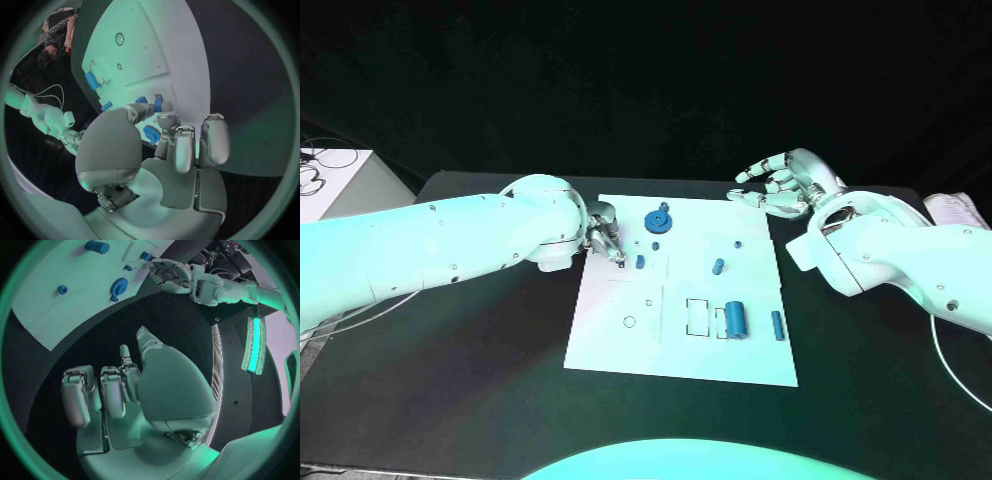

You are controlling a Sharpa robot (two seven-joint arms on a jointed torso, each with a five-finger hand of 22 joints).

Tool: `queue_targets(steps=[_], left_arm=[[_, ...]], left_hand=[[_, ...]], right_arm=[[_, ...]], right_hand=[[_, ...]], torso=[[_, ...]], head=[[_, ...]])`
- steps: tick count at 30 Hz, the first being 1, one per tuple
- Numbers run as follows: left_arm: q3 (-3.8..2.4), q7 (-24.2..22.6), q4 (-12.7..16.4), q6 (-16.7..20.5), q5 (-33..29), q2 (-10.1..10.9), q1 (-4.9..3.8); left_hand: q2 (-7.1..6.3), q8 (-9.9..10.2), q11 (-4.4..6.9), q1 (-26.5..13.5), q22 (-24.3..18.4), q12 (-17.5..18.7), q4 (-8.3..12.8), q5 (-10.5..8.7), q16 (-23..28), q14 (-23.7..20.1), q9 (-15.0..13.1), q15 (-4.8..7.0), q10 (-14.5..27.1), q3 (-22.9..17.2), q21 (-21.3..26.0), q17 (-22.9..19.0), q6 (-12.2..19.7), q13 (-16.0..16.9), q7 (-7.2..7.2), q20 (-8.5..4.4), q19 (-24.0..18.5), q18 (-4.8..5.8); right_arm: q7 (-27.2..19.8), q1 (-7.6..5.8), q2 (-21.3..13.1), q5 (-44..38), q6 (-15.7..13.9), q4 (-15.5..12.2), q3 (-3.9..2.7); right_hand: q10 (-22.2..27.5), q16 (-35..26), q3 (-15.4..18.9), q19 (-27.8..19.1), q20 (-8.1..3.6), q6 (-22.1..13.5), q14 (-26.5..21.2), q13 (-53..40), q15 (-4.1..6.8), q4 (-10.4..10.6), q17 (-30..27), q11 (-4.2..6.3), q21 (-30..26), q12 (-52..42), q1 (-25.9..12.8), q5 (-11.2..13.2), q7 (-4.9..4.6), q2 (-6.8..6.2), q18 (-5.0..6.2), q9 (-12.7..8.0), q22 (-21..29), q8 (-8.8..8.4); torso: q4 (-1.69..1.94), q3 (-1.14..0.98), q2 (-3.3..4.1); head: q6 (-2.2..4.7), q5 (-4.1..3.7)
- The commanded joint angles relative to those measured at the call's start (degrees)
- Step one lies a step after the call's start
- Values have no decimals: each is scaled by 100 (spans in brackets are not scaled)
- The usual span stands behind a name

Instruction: Assemble the parts on the task board

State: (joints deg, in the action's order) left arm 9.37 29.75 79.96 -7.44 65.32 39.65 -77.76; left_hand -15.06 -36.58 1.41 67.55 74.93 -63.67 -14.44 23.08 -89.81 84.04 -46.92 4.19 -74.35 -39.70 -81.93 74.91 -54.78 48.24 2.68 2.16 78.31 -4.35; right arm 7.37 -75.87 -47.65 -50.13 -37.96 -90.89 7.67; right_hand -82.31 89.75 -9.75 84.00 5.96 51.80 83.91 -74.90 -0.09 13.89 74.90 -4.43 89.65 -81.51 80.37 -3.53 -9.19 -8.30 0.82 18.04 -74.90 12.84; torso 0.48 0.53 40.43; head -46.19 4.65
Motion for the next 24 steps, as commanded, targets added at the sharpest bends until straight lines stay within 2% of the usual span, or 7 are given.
queue_targets(steps=[1, 24], left_arm=[[1, 0, -3, -70, 29, -41, 3], [21, -13, -21, -160, 29, -49, 11]], left_hand=[[76, -19, 20, 1, 55, -21, 1165, 27, -19, 596, -5, 29, -31, -1129, -33, 1509, -31, -6, -6, -2, 45, 68], [78, -18, 20, -10, 59, -23, 1174, 31, -19, 596, -4, 29, -38, -1134, -35, 1509, -36, 0, -7, -4, 48, 69]], right_arm=[[-21, 4, 3, -41, 72, -10, 0], [19, 3, -9, -40, 98, -12, 0]], right_hand=[[18, -20, -5, 600, 19, -34, 585, -740, -11, 42, 1422, 1, 35, 14, -40, -9, 5, 1, -82, 0, -1510, 23], [19, -21, -7, 600, 18, -36, 584, -740, -10, 49, 1420, 2, 35, 14, -48, -9, 6, 3, -82, 0, -1510, 27]], torso=[[-6, -2, 0], [3, 2, 1]], head=[[-1, -1], [-28, 7]])
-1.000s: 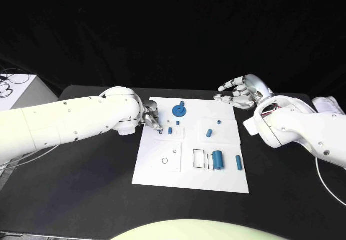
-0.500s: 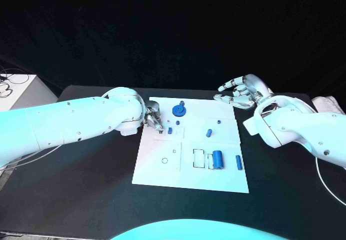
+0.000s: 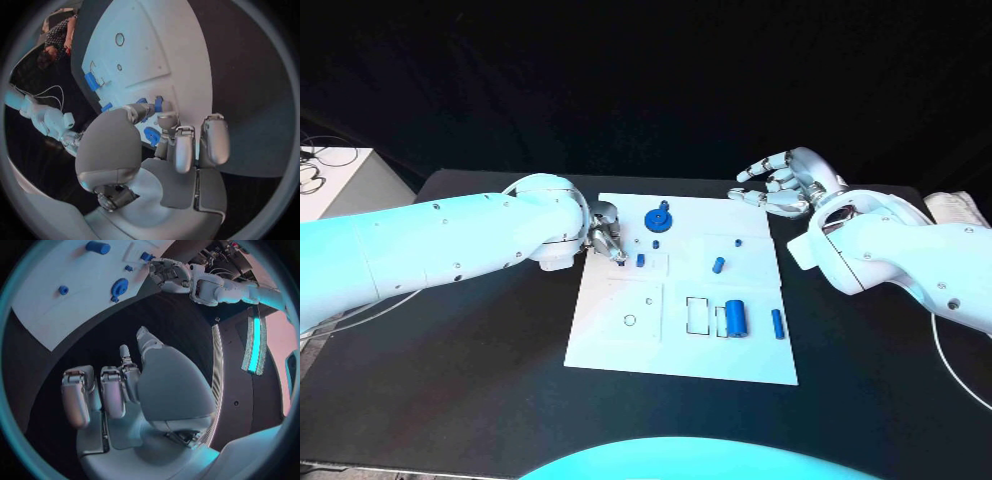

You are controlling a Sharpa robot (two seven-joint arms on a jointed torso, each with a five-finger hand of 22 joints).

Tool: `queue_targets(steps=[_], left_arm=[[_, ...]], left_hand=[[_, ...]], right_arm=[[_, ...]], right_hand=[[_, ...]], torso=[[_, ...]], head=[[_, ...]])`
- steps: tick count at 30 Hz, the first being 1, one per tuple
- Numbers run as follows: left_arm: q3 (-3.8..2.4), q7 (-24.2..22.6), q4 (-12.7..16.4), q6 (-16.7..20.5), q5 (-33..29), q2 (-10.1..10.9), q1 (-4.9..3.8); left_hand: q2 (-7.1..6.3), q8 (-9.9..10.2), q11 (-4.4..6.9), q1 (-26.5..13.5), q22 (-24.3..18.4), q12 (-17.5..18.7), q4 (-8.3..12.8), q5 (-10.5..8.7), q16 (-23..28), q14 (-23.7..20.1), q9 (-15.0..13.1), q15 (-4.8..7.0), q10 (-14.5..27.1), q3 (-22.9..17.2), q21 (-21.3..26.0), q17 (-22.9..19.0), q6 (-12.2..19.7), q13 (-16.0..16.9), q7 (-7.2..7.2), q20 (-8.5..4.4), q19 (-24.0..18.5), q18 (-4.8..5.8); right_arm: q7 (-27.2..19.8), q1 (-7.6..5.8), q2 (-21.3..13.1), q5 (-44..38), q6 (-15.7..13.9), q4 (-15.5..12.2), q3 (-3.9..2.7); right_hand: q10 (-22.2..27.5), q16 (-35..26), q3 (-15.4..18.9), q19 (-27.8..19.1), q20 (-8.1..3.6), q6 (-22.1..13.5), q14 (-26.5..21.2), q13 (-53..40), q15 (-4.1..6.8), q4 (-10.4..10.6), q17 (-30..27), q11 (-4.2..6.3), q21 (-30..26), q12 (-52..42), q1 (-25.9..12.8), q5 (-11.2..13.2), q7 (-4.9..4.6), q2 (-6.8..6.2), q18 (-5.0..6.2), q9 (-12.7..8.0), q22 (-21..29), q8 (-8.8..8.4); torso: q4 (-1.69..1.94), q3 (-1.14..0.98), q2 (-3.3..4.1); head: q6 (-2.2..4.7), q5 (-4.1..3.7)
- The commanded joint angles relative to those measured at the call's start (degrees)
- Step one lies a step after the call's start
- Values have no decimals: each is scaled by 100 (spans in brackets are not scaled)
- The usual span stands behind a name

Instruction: Assemble the parts on the task board

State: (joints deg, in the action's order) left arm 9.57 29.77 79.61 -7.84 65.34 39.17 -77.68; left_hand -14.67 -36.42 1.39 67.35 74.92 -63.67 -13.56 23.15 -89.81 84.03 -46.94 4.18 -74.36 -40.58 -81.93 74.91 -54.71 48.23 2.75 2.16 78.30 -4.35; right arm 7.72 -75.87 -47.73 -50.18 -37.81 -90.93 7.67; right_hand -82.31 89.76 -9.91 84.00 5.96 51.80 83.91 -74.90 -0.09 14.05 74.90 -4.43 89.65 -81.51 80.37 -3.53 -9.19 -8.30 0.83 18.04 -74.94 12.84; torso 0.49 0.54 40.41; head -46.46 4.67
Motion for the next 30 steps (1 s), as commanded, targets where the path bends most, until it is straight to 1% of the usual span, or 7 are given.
queue_targets(steps=[1, 4, 16, 23, 25, 30], left_arm=[[2, -14, 16, -128, 30, 1, 3], [4, -13, 21, -149, 34, 6, 4], [8, -11, 1, -160, 37, -2, 15], [10, -7, -39, -174, 22, -31, 50], [10, -6, -49, -181, 7, -39, 58], [12, -13, -82, -214, -74, -60, 73]], left_hand=[[39, -34, 22, 10, 60, -23, 1086, 24, -19, 597, -2, 29, -37, -1045, -35, 1509, -43, 1, -14, -4, 49, 68], [39, -34, 22, 10, 60, -23, 1086, 24, -19, 597, -2, 29, -37, -1045, -35, 1509, -43, 1, -14, -4, 49, 68], [38, -34, 23, 9, 66, -22, 1093, 25, -19, 597, -2, 29, -38, -1047, -38, 1509, -45, 0, -15, -5, 53, 70], [40, -34, 23, 6, 60, -20, 1098, 26, -19, 597, -1, 30, -39, -1051, -35, 1509, -48, -2, -15, -5, 48, 68], [41, -34, 23, 4, 57, -22, 1099, 26, -19, 597, -1, 30, -41, -1052, -33, 1509, -49, 2, -15, -5, 46, 68], [57, -32, 19, -68, 43, -50, 1070, 15, -19, 597, 0, 26, -70, -1035, -24, 1509, -56, 51, -14, -4, 34, 65]], right_arm=[[-16, 3, -1, -36, 84, -8, -1], [-17, 3, -1, -35, 85, -7, -1], [-22, 3, 4, -33, 89, -3, -1], [-27, 3, 2, -29, 88, -9, -1], [-27, 3, 0, -29, 89, -12, -1], [-28, 3, -6, -25, 90, -15, -1]], right_hand=[[19, -21, 9, 600, 18, -36, 584, -740, -10, 33, 1421, 2, 35, 14, -48, -9, 6, 4, -83, -1, -1506, 27], [18, -21, 7, 600, 18, -36, 584, -740, -10, 37, 1421, 2, 35, 14, -51, -9, 6, 8, -83, 0, -1506, 30], [18, -21, 7, 600, 18, -36, 584, -740, -10, 37, 1421, 2, 35, 14, -51, -9, 6, 8, -83, 0, -1506, 30], [18, -21, 7, 600, 18, -36, 584, -740, -10, 37, 1421, 2, 35, 14, -51, -9, 6, 8, -83, 0, -1506, 30], [18, -21, 7, 600, 18, -36, 584, -740, -10, 37, 1421, 2, 35, 14, -51, -9, 6, 8, -83, 0, -1506, 30], [19, -24, 7, 600, 17, -36, 583, -738, -10, 42, 1416, 3, 35, 15, -57, -9, 7, 8, -83, 0, -1506, 33]], torso=[[2, 1, 2], [4, 7, 0], [-6, 0, 4], [-2, -2, 6], [-5, -4, 6], [-6, -5, 4]], head=[[-1, 4], [-2, 2], [-7, 3], [-10, -3], [-25, -5], [-33, -14]])
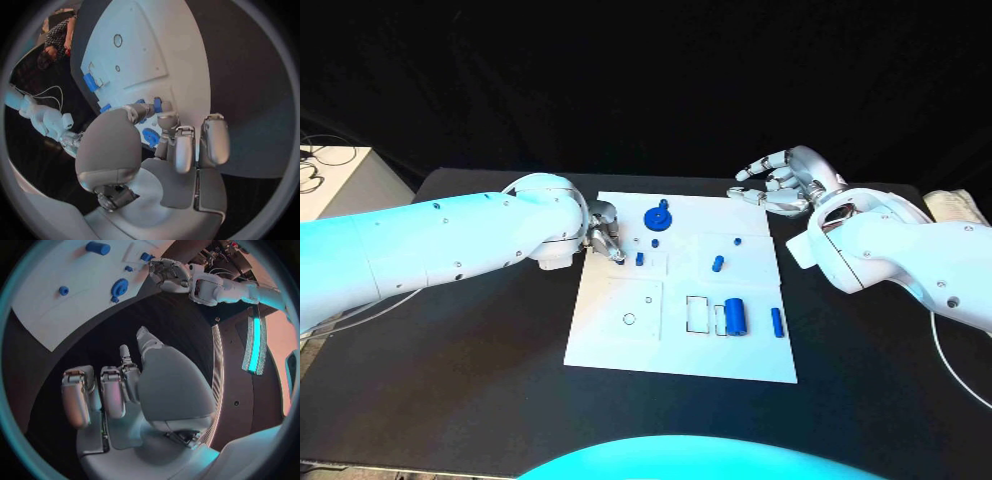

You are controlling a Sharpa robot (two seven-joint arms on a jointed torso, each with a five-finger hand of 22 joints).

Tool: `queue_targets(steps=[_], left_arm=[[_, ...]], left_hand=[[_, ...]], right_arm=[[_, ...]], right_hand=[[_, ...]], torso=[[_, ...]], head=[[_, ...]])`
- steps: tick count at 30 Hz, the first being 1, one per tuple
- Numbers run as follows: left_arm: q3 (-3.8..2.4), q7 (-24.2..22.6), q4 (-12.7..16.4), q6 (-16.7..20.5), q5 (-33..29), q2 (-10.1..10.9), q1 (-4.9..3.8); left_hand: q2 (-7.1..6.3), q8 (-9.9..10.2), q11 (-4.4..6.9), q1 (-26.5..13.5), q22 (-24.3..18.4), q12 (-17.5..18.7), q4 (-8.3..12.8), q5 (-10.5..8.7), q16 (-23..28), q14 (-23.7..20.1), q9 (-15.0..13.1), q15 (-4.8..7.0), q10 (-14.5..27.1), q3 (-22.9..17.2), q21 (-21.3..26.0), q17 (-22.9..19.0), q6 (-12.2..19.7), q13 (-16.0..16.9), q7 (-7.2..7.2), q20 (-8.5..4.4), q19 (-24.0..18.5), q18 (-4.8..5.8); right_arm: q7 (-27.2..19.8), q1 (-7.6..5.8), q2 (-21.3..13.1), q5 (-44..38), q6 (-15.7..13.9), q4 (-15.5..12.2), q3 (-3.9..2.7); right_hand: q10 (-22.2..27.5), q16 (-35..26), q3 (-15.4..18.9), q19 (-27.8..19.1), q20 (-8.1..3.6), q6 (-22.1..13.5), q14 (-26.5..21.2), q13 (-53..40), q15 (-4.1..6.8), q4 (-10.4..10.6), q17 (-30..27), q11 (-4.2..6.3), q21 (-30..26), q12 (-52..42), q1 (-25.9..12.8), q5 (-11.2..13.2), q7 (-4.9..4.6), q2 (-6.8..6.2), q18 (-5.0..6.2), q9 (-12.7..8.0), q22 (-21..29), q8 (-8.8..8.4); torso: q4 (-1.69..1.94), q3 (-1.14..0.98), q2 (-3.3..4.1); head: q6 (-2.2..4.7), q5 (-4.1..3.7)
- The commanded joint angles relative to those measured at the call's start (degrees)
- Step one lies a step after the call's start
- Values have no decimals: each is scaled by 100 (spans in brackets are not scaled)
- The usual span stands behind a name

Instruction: Assemble the parts on the task board

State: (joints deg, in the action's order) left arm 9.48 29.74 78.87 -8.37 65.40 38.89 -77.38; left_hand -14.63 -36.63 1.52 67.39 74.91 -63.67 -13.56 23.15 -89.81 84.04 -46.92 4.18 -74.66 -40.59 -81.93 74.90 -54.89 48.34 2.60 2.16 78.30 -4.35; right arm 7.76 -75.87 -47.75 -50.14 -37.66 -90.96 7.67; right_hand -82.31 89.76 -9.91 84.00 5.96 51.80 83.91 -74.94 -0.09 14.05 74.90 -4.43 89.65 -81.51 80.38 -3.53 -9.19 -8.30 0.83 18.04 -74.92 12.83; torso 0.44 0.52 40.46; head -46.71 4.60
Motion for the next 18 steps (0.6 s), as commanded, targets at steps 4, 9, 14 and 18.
queue_targets(steps=[4, 9, 14, 18], left_arm=[[21, -17, -23, -178, -134, -41, 49], [22, -22, -34, -177, -162, -51, 57], [22, -24, -37, -171, -173, -56, 61], [22, -26, -37, -158, -182, -58, 63]], left_hand=[[82, -21, 18, -224, 44, -68, 1003, -1, -19, 596, -8, 29, -73, -988, -18, 1510, -64, 72, -22, 0, 32, 66], [86, -44, 42, -420, 50, -83, 900, -29, -19, 596, -24, 42, -104, -909, -12, 1510, -98, 106, -61, -3, 36, 67], [87, -45, 44, -424, 52, -82, 900, -30, -19, 596, -25, 43, -105, -907, -13, 1510, -100, 104, -64, -4, 37, 68], [78, -51, 48, -451, 46, -80, 892, -35, -19, 596, -30, 47, -108, -888, -9, 1510, -105, 103, -71, -6, 33, 67]], right_arm=[[-35, 3, -7, -24, 76, -14, -1], [-39, 3, -7, -17, 77, -13, -1], [-42, 3, -8, -15, 78, -14, -1], [-42, 3, -8, -14, 80, -15, -1]], right_hand=[[19, -24, 6, 600, 17, -37, 583, -735, -10, 42, 1416, 3, 35, 15, -57, -9, 7, 8, -83, 0, -1508, 33], [20, -24, 6, 600, 17, -37, 583, -734, -10, 45, 1415, 3, 35, 16, -60, -9, 7, 10, -83, 0, -1508, 34], [20, -24, 6, 600, 17, -37, 583, -734, -10, 45, 1415, 3, 35, 16, -60, -9, 7, 10, -83, 0, -1508, 34], [20, -24, 6, 600, 17, -37, 583, -734, -10, 45, 1415, 3, 35, 16, -60, -9, 7, 10, -83, 0, -1508, 34]], torso=[[-1, -2, -1], [2, 3, -6], [7, 2, -5], [7, 5, -6]], head=[[-14, -13], [-22, -16], [-23, -24], [-27, -27]])
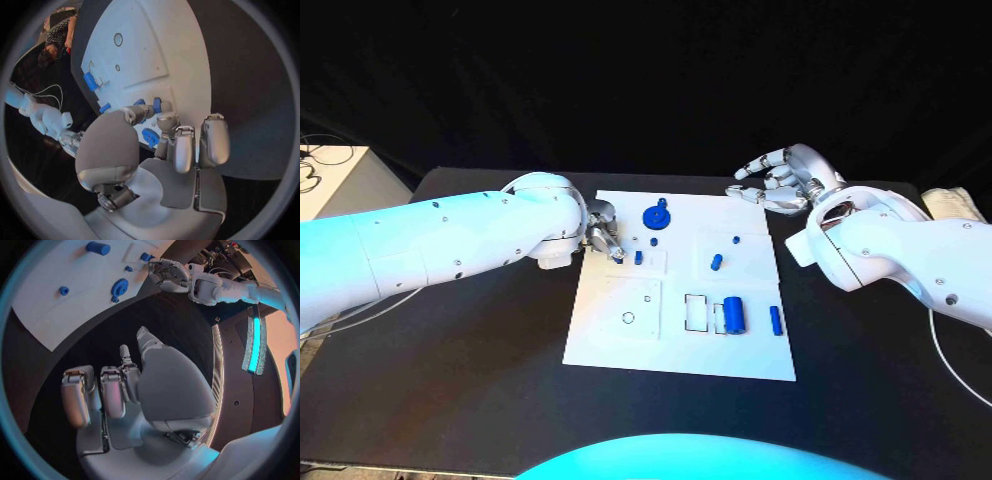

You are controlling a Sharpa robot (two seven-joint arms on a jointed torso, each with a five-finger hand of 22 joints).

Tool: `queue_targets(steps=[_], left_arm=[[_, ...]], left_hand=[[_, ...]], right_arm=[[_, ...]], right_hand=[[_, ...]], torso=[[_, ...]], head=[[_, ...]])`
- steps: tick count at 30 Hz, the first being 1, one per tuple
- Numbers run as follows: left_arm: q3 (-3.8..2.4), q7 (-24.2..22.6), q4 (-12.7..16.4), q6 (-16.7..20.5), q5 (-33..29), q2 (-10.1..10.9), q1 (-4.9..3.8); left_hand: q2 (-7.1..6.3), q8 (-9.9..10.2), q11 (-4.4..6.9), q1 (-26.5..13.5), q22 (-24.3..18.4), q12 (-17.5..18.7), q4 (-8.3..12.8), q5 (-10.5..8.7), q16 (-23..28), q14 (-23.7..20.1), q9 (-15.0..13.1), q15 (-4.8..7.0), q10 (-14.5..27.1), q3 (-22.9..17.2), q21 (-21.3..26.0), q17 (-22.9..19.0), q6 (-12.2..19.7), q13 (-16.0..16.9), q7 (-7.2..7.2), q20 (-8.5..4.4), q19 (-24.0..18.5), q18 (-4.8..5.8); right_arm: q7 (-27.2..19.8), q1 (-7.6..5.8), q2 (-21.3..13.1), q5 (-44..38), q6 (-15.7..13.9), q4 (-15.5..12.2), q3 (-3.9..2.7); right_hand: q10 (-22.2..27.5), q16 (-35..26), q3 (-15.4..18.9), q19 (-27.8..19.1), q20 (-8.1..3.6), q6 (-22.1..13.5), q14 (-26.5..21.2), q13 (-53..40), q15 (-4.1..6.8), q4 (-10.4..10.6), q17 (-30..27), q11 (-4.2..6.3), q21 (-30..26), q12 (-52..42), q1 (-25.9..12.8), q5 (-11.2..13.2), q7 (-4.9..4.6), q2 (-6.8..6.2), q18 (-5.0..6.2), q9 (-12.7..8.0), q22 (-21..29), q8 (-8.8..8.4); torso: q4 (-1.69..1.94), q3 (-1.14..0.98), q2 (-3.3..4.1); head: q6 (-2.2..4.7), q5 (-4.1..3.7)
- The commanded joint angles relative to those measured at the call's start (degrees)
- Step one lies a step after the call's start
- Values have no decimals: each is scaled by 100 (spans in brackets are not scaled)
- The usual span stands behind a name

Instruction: Assemble the parts on the task board

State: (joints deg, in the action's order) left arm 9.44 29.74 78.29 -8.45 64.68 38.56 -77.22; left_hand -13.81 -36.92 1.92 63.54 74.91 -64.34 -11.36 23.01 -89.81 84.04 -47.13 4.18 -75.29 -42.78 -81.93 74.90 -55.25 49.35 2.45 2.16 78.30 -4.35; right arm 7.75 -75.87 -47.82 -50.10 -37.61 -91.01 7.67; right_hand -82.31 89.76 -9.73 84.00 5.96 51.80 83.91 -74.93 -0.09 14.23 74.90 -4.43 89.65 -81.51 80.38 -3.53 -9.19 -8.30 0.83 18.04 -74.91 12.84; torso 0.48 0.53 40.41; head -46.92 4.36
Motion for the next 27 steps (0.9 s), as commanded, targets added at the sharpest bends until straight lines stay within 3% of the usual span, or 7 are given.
queue_targets(steps=[1, 9, 12, 16, 27], left_arm=[[26, -26, 21, -148, -112, -25, 47], [26, -35, 20, -92, -129, -25, 48], [26, -37, 18, -66, -135, -25, 48], [27, -38, 13, -49, -137, -25, 48], [27, -37, -14, -25, -129, -29, 48]], left_hand=[[-4, -22, 7, -66, 46, -14, 672, -22, -19, 596, -8, 48, -45, -669, -9, 1510, -70, 2, -56, -6, 33, 67], [-24, -28, 38, -329, 32, 0, 485, -76, -19, 596, -20, 73, -57, -363, 15, 1510, -98, 5, -105, -26, 29, 66], [39, -8, 41, -567, 28, -9, 191, -92, -19, 596, 2, 76, -57, 11, 28, 1510, -157, 32, -107, -34, 33, 67], [52, 21, 44, -641, 25, -11, 15, -89, -19, 596, 23, 81, -47, 314, 38, 1510, -184, 48, -111, -39, 38, 67], [53, 53, 40, -645, 20, -3, -184, -98, -19, 596, 42, 80, -34, 710, 51, 1510, -212, 56, -107, -42, 40, 66]], right_arm=[[-42, 3, -1, -18, 75, -10, -1], [-43, 3, -3, -16, 75, -11, -1], [-68, 3, -2, -1, 78, -9, -1], [-96, 3, 0, 19, 82, -6, -1], [-116, 3, 2, 31, 73, -5, -1]], right_hand=[[20, -24, -11, 600, 17, -37, 583, -735, -10, 27, 1415, 3, 35, 16, -61, -9, 7, 10, -83, 0, -1509, 34], [18, -24, -11, 600, 17, -39, 582, -737, -10, 36, 1415, 2, 35, 13, -71, -9, 6, 15, -83, -1, -1509, 36], [25, -27, -10, 600, 17, -40, 581, -730, -9, 43, 1409, 2, 35, 21, -80, -8, 6, 18, -83, -1, -1509, 37], [24, -26, 7, 600, 17, -46, 582, -730, -10, 71, 1412, 1, 35, 21, -121, -5, 5, 9, -83, -2, -1509, 38], [27, -29, 13, 600, 17, -48, 580, -728, -10, 81, 1406, 0, 35, 23, -136, -5, 5, 6, -83, -2, -1509, 39]], torso=[[3, 2, -1], [3, 1, 3], [3, 1, 2], [2, 1, 0], [-1, 1, 1]], head=[[-7, -2], [-7, 1], [-3, -2], [-5, -3], [-8, -11]])
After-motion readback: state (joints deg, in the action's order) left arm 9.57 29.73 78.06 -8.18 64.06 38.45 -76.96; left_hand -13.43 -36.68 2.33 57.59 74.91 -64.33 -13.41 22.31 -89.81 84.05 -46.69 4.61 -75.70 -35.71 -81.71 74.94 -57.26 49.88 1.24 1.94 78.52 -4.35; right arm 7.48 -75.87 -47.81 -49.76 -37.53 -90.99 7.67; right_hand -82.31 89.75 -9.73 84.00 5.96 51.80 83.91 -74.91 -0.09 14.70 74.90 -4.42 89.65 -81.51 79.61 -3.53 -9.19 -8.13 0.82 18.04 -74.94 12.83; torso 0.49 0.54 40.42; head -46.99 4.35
